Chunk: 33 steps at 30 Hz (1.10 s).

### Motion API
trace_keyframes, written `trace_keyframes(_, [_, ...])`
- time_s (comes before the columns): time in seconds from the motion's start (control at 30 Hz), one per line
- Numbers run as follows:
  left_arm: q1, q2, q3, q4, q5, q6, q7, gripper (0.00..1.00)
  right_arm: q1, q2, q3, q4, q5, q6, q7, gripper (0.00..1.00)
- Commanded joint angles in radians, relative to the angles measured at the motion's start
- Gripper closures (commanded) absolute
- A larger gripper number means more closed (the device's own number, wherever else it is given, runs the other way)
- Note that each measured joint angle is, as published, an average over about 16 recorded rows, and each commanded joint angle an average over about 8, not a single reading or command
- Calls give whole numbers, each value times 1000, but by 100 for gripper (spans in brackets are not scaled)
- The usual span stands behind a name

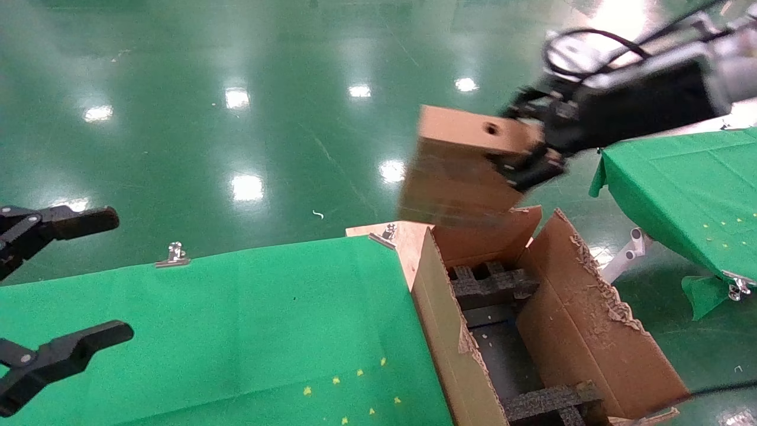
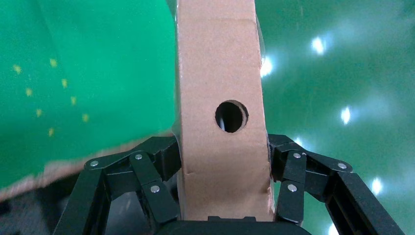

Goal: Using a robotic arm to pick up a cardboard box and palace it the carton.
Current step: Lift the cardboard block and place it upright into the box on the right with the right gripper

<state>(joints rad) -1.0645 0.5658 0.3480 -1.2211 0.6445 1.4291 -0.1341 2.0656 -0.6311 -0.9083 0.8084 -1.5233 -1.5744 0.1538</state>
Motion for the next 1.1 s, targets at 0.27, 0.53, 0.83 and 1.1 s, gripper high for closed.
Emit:
trace_keyframes(0.27, [0,0,0,0,0,0,0,0,-13,197,-79,145,-25,-9,119,100])
trace_keyframes(0.53, [0,0,0,0,0,0,0,0,-60,326,-137,301,3,8,239,100])
trace_keyframes(0.83, [0,0,0,0,0,0,0,0,-71,348,-147,329,14,17,262,100])
trace_keyframes(1.1, [0,0,0,0,0,0,0,0,-88,346,-151,309,-9,76,332,100])
